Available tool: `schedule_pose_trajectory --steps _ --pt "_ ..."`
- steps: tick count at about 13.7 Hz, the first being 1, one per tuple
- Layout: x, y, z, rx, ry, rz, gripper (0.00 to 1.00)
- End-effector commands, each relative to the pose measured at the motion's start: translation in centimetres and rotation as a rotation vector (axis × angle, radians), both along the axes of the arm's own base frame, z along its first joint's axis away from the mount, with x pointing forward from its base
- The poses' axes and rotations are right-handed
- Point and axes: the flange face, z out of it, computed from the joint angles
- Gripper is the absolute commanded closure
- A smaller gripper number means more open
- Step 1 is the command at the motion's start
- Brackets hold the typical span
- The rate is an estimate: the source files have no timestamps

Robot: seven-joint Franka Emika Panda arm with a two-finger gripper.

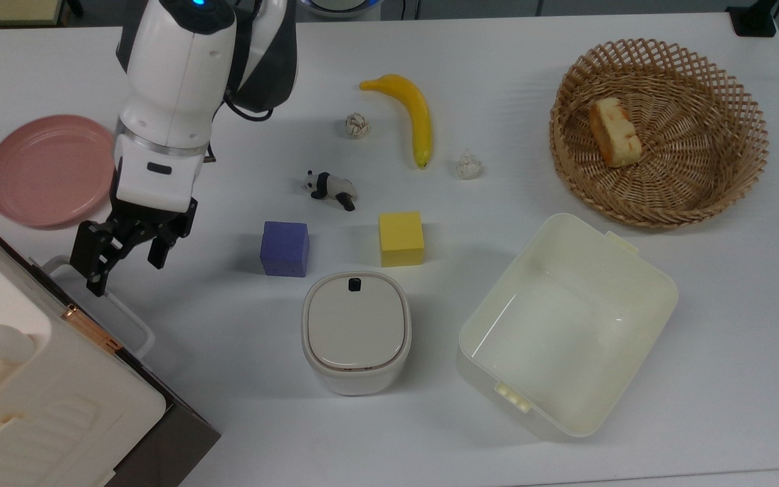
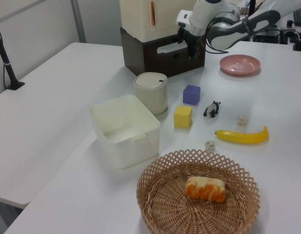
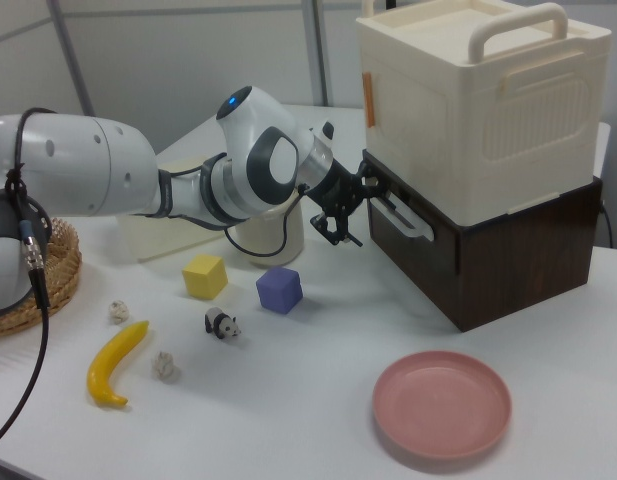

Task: Open the drawer
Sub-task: 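Close the gripper on the white drawer handle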

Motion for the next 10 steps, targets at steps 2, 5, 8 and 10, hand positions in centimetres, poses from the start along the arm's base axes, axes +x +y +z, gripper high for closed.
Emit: schedule_pose_trajectory --steps 2,5,8,10 --pt "0.77 -0.25 -0.49 -0.034 -0.032 0.043 0.15" --pt "0.75 -0.35 -0.48 -0.033 -0.033 0.040 0.16" --pt "0.75 -0.34 -0.48 -0.034 -0.033 0.041 0.23" --pt "0.77 -0.26 -0.48 -0.033 -0.033 0.042 0.35"
